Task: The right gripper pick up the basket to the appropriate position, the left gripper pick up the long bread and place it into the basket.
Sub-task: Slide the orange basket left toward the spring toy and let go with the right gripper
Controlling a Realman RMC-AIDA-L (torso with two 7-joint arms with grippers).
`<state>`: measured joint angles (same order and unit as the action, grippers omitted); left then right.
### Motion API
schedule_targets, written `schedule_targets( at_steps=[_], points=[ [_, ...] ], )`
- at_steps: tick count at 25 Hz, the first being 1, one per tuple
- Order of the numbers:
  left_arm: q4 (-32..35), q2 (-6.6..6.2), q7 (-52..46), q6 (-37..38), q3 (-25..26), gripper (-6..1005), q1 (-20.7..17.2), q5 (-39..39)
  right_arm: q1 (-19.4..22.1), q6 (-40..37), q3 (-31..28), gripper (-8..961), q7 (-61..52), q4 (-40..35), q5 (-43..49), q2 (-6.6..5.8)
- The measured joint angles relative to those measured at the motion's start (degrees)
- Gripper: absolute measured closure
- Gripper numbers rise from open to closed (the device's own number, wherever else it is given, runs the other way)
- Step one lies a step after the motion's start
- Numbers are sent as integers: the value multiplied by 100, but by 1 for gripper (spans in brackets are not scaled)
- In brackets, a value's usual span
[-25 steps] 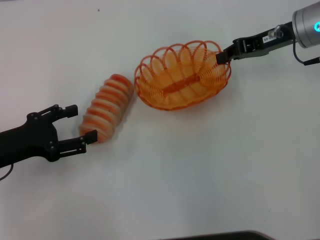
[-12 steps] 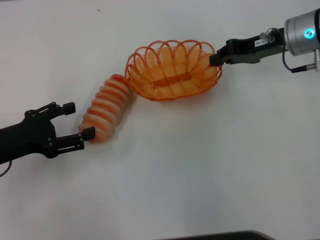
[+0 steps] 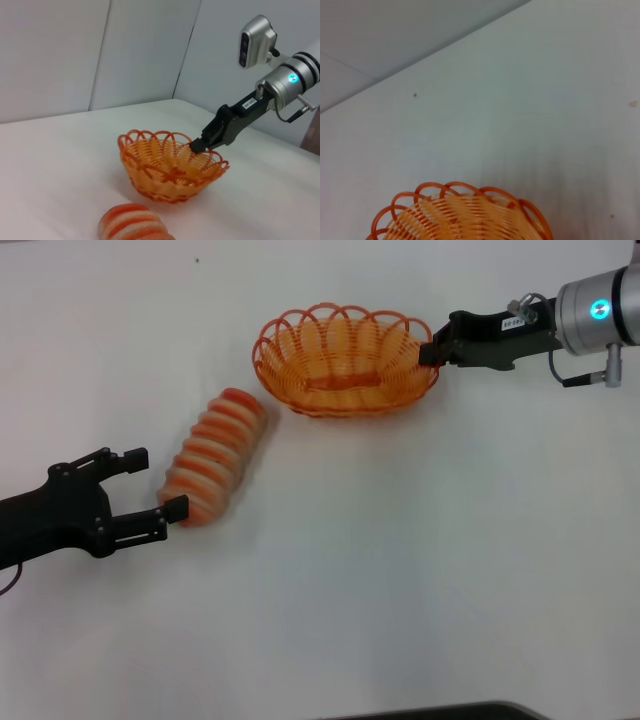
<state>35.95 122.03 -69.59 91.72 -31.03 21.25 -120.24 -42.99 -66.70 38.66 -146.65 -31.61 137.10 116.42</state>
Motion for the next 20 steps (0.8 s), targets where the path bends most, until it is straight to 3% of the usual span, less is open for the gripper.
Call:
schedule_targets(
  at_steps=[10,20],
  points=[
    [0,-19,-2,-63,-10,93,-15,-39,-59,482,-7,808,-219,34,-12,282],
    [6,1,-2,-76,-8,94,-15,-157,-44,602,40,781,-248,82,-83,310]
  ],
)
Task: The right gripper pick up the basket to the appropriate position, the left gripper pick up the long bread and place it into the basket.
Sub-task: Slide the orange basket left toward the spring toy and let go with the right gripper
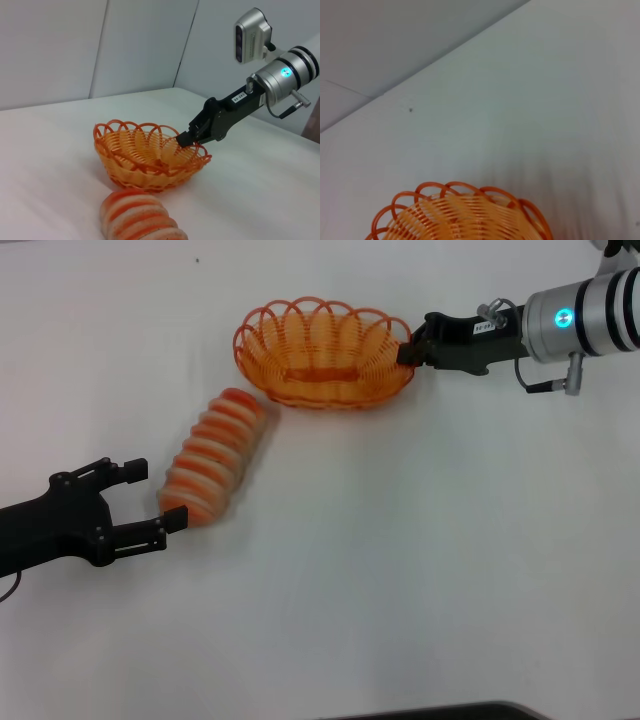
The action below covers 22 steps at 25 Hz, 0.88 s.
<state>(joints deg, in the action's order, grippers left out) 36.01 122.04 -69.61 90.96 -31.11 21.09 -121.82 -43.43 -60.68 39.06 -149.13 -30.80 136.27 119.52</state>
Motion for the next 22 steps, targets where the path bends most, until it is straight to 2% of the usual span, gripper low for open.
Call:
schedule_targets(
  at_steps=[22],
  points=[
    [2,-16,0,12,0,92,26,0,6,-125,24,723,192,84,-233,-9]
  ],
)
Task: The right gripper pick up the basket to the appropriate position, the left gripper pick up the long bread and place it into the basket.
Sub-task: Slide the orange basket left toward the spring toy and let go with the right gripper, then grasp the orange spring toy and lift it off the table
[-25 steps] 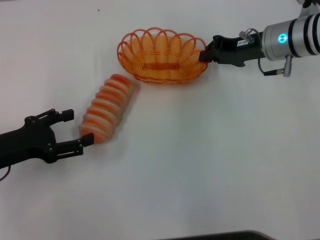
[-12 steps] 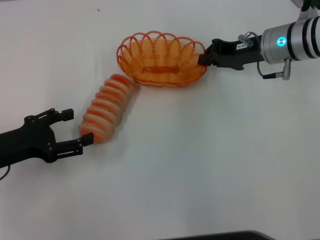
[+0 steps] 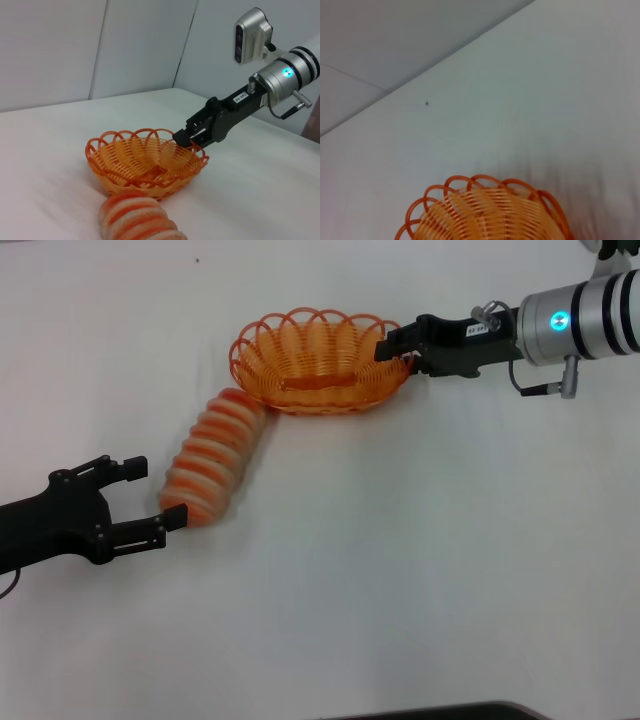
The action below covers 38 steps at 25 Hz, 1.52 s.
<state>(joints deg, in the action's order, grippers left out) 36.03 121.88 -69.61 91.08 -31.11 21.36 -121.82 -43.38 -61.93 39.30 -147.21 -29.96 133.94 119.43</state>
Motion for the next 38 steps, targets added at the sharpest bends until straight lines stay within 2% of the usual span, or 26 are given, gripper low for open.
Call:
schedule_targets(
  at_steps=[1,7,12,14,16,20,22,24,28,31,37,38],
  points=[
    [0,-2,0,4,0,92,0,0,12,-20,-2,720,18,-9,-21,0],
    [0,-7,0,7,8,92,16,1,208,-205,-43,460,318,-45,-392,-37],
    [0,-7,0,17,60,92,28,55,730,-405,-83,256,710,-334,-1117,-135],
    [0,-7,0,41,75,92,37,63,1045,-584,-147,41,1002,-548,-1628,-203],
    [0,-4,0,41,78,92,46,69,1381,-856,-306,38,1581,-665,-2277,-296],
    [-15,15,-12,16,82,91,84,71,1777,-1526,-530,33,3039,-638,-3121,-508],
    [-41,23,-47,2,88,91,111,71,1848,-1831,-528,34,3698,-635,-3142,-593],
    [-49,32,-66,0,89,91,140,71,1863,-2095,-474,35,4470,-645,-2964,-624],
    [-58,43,-177,-8,89,91,185,71,1845,-2364,-453,37,5939,-722,-2413,-516],
    [-61,45,-210,-15,127,91,188,71,1787,-2427,-428,39,6573,-801,-1900,-406],
    [-62,46,-265,-21,176,91,151,71,1829,-2064,-380,39,6913,-1441,-1008,-79],
    [-62,39,-330,-21,188,91,151,71,1842,-2038,-383,39,6914,-1491,-990,-60]
  ],
)
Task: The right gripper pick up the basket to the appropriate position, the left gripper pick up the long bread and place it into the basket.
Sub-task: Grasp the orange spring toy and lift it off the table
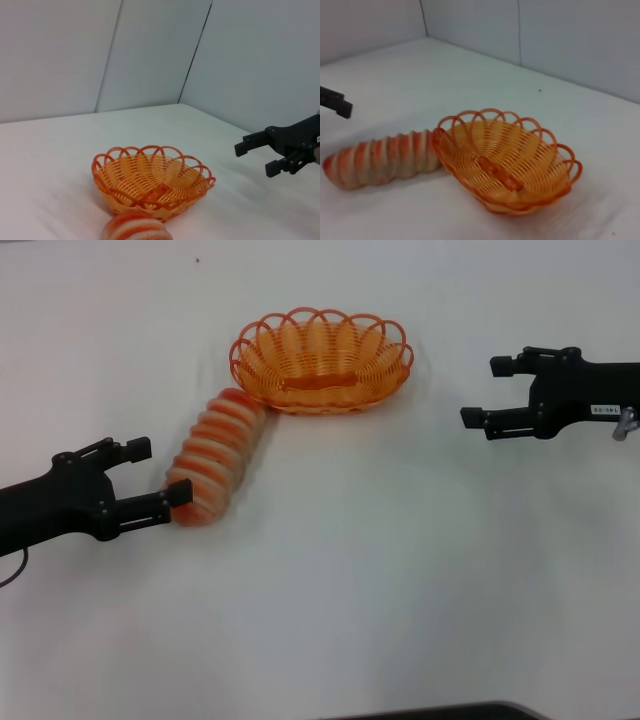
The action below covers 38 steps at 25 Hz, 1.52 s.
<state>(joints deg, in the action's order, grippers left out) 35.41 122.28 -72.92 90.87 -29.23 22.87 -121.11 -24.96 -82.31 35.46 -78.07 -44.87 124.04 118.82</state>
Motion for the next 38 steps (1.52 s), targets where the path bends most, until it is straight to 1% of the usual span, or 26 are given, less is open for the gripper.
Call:
schedule_targets(
  at_steps=[4,8,9,10,11,12,13,14,15,17,18,19,21,22,23,24,25,27,28,31,32,33,38],
  points=[
    [83,-36,-501,-7,22,91,71,-19,13,33,-2,39,1,-53,17,-10],
    [617,-76,-1603,10,-177,91,171,-216,9,2,11,39,-24,-65,22,-32],
    [617,-76,-1603,10,-177,91,171,-216,5,-5,13,39,-32,-67,24,-34],
    [1001,-115,-2344,88,-356,91,248,-383,4,-9,18,39,-40,-68,28,-35],
    [1001,-115,-2344,88,-356,91,248,-383,3,-12,22,39,-45,-68,29,-35],
    [1385,-171,-3129,138,-529,91,357,-546,3,-14,25,39,-47,-69,29,-35],
    [1385,-171,-3129,138,-529,91,357,-546,2,-16,33,39,-48,-69,30,-33],
    [1606,-215,-3696,173,-631,91,446,-681,1,-17,39,39,-50,-72,31,-31],
    [1986,-399,-4891,356,-945,92,773,-1016,-1,-19,47,39,-52,-79,32,-29],
    [2173,-470,-5425,525,-1181,92,969,-1224,-7,-19,55,39,-56,-101,34,-28],
    [2173,-470,-5425,525,-1181,92,969,-1224,-13,-21,56,39,-57,-108,33,-27],
    [2552,-464,-6104,645,-1620,92,1246,-1695,-18,-19,56,39,-57,-115,34,-27],
    [2756,-408,-6445,625,-1890,93,1390,-1999,-34,-15,58,39,-59,-119,33,-25],
    [2861,-336,-6672,562,-2058,93,1488,-2262,-39,-8,57,39,-59,-119,33,-26],
    [2927,-232,-6861,496,-2195,93,1611,-2498,-45,3,53,39,-59,-119,33,-26],
    [2947,-154,-6948,435,-2238,93,1685,-2655,-47,15,43,39,-59,-120,33,-26],
    [2952,-26,-7009,384,-2297,93,1783,-2818,-53,20,35,39,-59,-119,31,-26],
    [2946,154,-7076,226,-2491,93,1905,-3040,-62,39,19,39,-46,-119,23,-30],
    [2908,191,-7157,106,-2715,93,1924,-3113,-65,62,18,39,-42,-121,17,-30],
    [2803,184,-7571,-340,-3633,94,1883,-3152,-73,80,33,39,-50,-137,18,-32],
    [2788,181,-7682,-435,-3846,94,1864,-3159,-77,80,34,39,-51,-157,22,-32],
    [2781,181,-7753,-507,-3968,94,1853,-3168,-78,78,33,39,-51,-178,25,-29],
    [2765,195,-7938,-624,-4187,95,1839,-3178,-77,69,27,39,-51,-262,25,3]
  ],
)
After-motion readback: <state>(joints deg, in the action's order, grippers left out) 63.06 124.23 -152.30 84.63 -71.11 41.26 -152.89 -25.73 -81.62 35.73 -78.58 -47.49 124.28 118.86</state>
